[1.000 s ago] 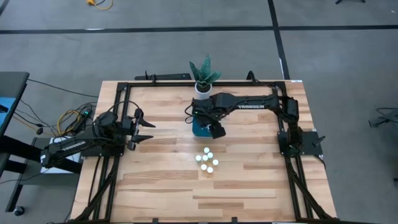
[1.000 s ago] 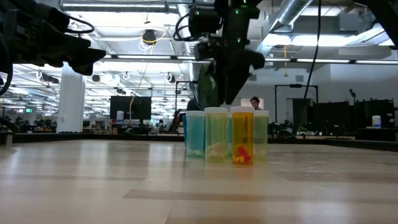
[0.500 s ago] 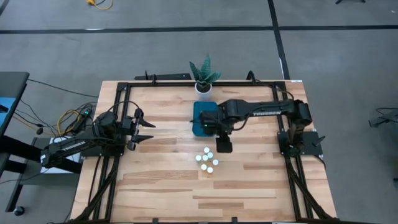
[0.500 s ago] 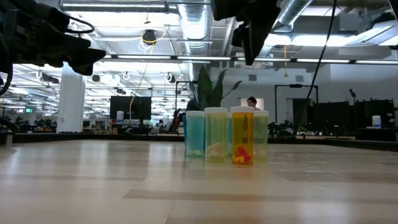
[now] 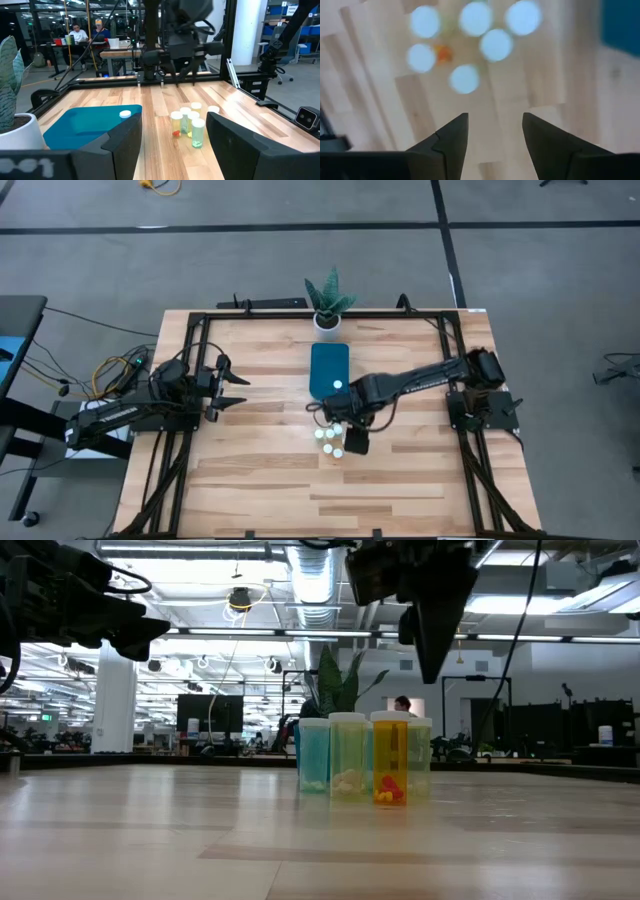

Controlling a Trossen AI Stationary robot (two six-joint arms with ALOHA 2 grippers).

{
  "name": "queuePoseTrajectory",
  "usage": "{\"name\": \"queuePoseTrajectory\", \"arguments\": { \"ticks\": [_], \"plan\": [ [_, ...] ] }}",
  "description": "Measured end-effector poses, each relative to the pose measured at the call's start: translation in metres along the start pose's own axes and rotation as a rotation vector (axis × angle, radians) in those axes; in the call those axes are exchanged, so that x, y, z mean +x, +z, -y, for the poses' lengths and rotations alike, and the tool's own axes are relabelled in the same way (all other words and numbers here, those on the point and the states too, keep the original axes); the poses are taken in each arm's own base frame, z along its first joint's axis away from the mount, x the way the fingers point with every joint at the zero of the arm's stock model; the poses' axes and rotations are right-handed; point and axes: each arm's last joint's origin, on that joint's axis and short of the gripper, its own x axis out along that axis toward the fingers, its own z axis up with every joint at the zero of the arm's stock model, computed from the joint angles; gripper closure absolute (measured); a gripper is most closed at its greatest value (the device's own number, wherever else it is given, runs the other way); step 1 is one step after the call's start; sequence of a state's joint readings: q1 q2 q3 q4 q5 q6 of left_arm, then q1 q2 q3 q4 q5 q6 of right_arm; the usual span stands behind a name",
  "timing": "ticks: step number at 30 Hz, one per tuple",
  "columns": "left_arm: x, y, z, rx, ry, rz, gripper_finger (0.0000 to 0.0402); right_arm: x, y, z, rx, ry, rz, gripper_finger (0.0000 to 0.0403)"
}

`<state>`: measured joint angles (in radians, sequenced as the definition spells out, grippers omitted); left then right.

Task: Pick and place pill bottles into a basket
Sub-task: Put the right green pill bottle into the bin

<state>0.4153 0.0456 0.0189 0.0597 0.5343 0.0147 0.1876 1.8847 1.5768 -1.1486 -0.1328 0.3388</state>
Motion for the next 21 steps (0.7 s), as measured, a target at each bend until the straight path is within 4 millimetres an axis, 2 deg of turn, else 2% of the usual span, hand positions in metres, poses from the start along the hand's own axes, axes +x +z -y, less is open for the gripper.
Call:
{"name": "queuePoseTrajectory", "arguments": {
  "ticks": [10, 15, 21],
  "plan": [
    [0.000, 0.000, 0.000, 0.000, 0.000, 0.000, 0.0189, 0.007, -0.014, -0.037, -0.053, 0.004, -0.014, 0.0219],
    [0.000, 0.000, 0.000, 0.000, 0.000, 0.000, 0.0189, 0.016, -0.013, -0.043, 0.080, -0.017, -0.011, 0.0212],
    [0.000, 0.000, 0.000, 0.000, 0.000, 0.000, 0.0189, 0.029, -0.008, -0.041, 0.169, -0.045, -0.024, 0.0213]
  ]
}}
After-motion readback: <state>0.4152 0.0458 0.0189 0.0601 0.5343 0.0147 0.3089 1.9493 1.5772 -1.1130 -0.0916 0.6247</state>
